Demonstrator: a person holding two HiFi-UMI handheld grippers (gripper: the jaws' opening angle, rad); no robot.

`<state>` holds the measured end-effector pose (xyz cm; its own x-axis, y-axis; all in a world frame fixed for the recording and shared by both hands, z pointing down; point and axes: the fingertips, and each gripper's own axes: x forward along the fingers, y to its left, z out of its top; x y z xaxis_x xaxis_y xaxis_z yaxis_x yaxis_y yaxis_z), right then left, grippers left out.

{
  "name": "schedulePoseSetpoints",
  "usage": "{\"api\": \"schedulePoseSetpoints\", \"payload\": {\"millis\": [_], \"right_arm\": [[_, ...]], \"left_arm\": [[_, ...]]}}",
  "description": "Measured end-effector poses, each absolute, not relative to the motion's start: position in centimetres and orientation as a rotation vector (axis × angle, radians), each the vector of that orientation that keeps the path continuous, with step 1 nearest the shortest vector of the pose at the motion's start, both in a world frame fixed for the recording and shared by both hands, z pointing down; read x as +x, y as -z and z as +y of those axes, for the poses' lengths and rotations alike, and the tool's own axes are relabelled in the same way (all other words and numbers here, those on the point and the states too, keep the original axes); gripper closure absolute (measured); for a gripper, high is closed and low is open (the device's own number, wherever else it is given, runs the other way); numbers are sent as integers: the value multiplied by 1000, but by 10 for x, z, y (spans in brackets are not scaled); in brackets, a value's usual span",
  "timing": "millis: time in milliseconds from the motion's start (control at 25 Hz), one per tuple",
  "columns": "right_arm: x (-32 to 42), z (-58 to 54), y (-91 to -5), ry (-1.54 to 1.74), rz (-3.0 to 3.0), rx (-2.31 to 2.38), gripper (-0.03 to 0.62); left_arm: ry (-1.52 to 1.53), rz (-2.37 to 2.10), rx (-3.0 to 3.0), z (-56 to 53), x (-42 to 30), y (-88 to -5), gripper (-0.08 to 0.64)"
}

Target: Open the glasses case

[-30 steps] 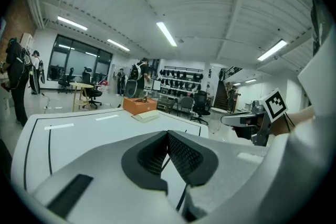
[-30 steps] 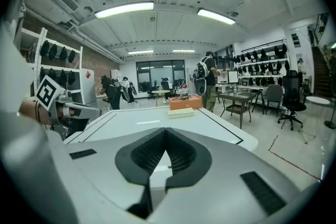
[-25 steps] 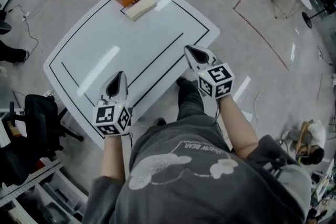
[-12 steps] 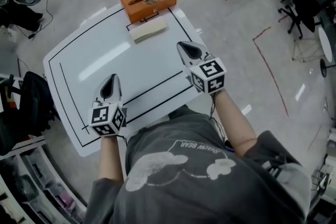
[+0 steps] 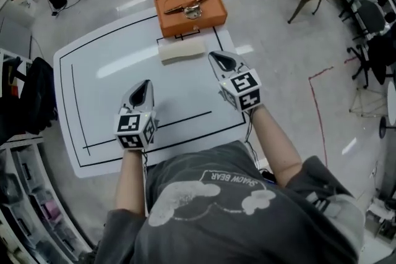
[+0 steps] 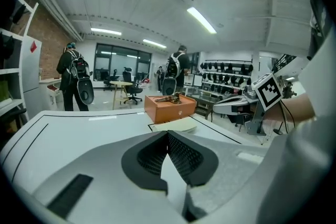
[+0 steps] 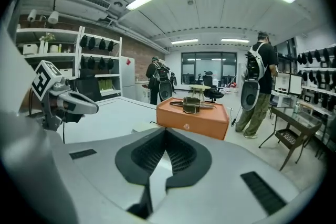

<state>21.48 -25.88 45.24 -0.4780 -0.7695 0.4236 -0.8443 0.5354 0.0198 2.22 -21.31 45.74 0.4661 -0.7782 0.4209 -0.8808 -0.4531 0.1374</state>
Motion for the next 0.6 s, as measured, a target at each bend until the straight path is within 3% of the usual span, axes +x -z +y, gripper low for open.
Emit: {"api": "schedulePoseSetpoints", "payload": {"millis": [600], "right_arm": [[204,-320,-487,-214,-2408,1112,592]], "left_arm": [[-599,-1418,2263,-264,61,-512,558]]}}
